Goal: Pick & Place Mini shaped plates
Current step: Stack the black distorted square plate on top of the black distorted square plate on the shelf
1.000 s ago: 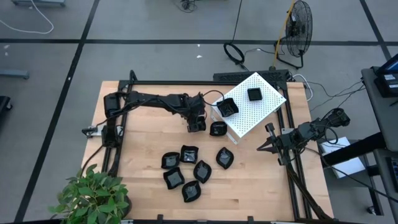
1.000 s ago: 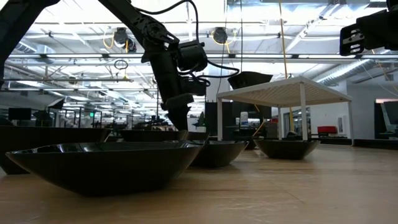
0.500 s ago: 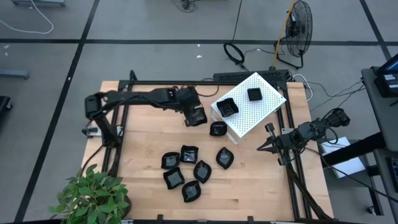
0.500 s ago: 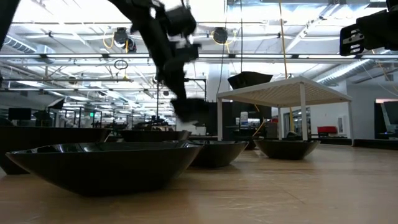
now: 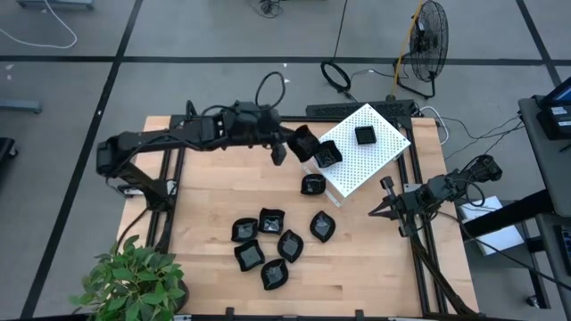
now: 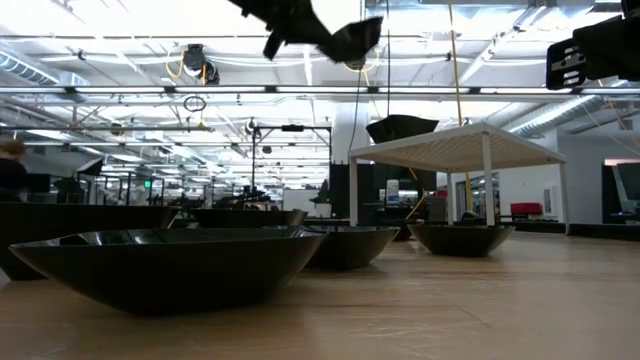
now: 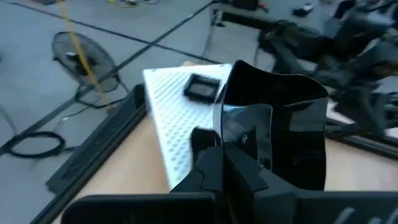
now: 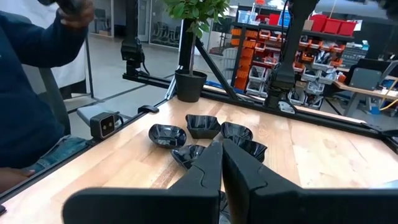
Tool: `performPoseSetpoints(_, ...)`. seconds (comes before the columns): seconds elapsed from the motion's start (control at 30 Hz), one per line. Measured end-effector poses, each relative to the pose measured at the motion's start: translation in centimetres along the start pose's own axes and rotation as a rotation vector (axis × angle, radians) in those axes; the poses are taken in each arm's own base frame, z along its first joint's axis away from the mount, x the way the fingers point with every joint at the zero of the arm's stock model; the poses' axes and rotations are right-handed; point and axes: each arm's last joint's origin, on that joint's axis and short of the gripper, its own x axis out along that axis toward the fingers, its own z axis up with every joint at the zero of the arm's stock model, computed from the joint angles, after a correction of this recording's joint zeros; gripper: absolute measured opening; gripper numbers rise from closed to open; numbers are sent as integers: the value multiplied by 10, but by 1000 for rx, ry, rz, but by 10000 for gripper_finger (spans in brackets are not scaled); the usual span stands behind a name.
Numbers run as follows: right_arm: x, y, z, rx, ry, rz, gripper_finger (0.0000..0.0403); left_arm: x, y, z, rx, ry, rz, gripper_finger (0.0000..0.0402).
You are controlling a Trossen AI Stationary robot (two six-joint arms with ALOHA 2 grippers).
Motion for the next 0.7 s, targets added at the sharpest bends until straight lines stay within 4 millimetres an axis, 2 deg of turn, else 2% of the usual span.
performPoseSetpoints(0.13, 0, 0, 0, 0, -1, 0, 0, 5, -1, 22, -3, -12, -17, 3)
performPoseSetpoints(0.33, 0, 0, 0, 0, 0, 0, 0, 32, -3, 43, 10, 56, -56, 2)
performPoseSetpoints(0.53, 0, 0, 0, 0, 1, 0, 0, 73, 1, 19, 45, 209, -37, 3)
performPoseSetpoints(0.7, 0, 0, 0, -1, 5, 1, 0, 97, 8, 1, 40, 259, -24, 6)
